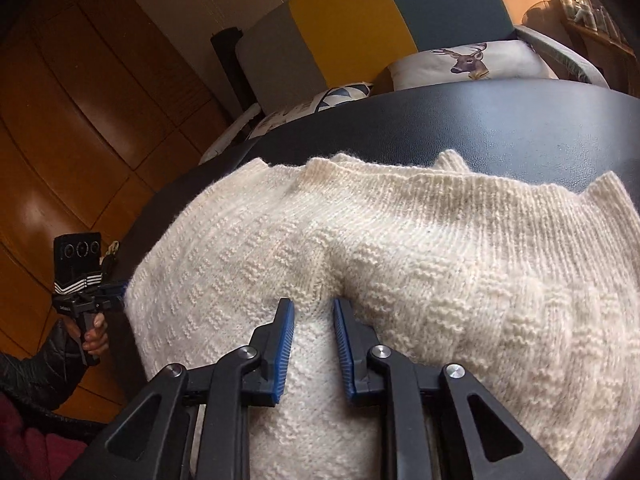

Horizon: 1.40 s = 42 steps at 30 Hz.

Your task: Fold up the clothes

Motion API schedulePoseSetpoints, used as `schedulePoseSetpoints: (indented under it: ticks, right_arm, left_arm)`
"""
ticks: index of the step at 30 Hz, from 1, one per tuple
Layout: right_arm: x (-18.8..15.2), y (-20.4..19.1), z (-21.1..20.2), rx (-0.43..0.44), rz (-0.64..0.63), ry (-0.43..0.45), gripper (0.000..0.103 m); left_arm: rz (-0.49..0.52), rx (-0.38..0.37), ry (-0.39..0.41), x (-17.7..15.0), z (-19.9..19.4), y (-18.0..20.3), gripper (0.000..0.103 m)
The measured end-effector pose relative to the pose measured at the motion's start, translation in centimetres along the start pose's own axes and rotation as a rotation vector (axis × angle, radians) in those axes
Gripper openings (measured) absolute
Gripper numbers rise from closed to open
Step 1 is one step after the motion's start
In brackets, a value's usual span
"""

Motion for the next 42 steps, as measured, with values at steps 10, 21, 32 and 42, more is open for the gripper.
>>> schedulePoseSetpoints:
  ticks: [10, 21, 32, 42]
  right_arm:
    - [0.2, 0.1, 0.3, 0.006, 0.002, 0.012, 0.019]
    - [0.3, 0.0, 0.6, -0.021, -0.023, 0.018, 0.013]
    - [3.0, -6.4, -0.7, -0.222, -0.272, -0.071, 0.031]
    - [-2.0, -1.9, -1.2, -0.238, -0.168, -0.039, 0.036]
  left_arm:
    - [0.076, 0.101, -0.102, -1.7, -0.3, -0.5, 0.006]
    - [-0.110, 0.036, -0.030, -2.3, -4.2, -0.6, 0.015]
    - [0.153, 0.127, 0.096, 4.2, 1.7, 10.5, 0.042]
    - [0.162, 0.342, 0.110, 2.4, 8.7, 5.8, 0.042]
Point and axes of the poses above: each gripper's, at about its wrist camera, not at the fingertips, and z roughly the way its jaws point, y to its right, x to its top, the point moved 7 cm from there along z, roughly the way its jaws point, and after that the axes turned 13 degrees about -z, right-handed, at the moved point
